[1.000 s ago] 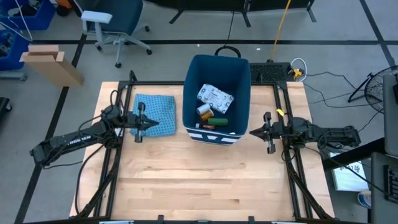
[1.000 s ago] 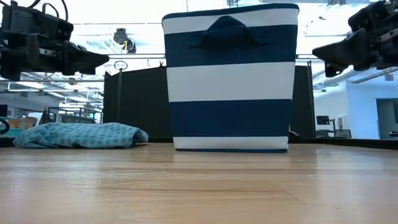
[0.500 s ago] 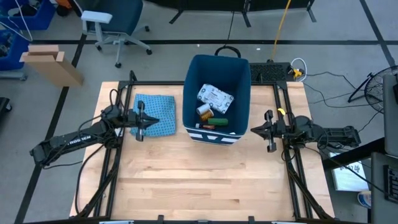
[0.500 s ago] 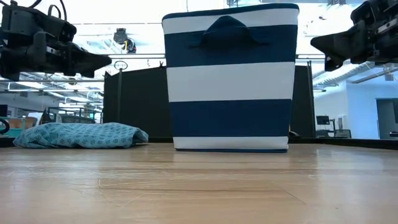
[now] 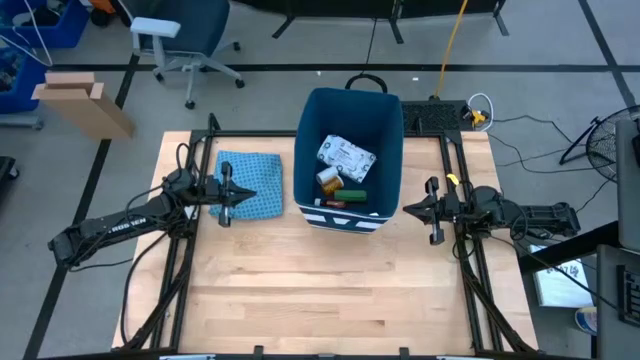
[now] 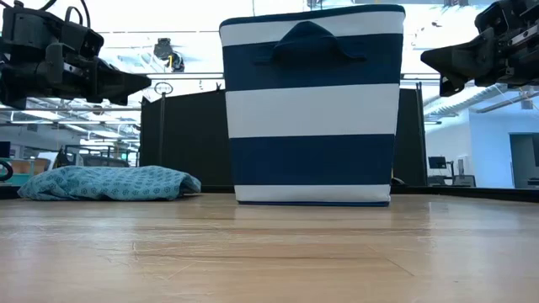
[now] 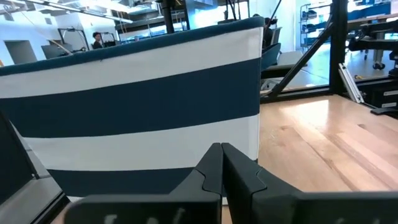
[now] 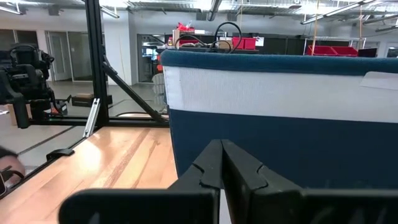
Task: Pick & place medical supplies in basket/bin
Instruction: Return to Home Position
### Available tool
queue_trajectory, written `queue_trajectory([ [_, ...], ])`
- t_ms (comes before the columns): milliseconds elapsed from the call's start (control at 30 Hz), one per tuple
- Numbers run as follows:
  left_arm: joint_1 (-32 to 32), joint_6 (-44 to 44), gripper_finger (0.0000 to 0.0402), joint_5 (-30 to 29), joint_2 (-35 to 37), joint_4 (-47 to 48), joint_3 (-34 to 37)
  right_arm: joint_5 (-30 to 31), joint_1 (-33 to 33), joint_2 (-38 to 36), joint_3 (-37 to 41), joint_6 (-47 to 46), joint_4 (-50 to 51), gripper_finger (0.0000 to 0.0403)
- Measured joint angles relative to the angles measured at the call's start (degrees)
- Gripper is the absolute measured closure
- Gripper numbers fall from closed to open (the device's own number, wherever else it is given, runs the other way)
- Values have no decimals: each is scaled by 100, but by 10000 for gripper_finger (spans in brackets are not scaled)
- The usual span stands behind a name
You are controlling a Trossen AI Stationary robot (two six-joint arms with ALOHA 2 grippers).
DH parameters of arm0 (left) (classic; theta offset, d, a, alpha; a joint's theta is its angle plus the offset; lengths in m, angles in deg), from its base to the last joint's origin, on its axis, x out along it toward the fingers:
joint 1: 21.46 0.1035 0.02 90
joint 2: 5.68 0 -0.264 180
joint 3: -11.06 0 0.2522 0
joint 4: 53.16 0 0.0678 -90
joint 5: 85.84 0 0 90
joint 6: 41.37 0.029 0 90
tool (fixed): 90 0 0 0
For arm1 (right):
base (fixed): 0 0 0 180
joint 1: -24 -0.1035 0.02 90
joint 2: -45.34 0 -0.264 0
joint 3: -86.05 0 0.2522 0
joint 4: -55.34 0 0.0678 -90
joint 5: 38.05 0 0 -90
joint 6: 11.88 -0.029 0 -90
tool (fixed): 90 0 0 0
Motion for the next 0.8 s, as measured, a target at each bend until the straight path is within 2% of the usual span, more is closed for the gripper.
queue_trajectory([
  [367,0,10,362,0,0,0,0,0,0,0,2,-2,0,403],
  [800,0,12,360,0,0,0,-2,-2,0,0,4,-2,0,403],
])
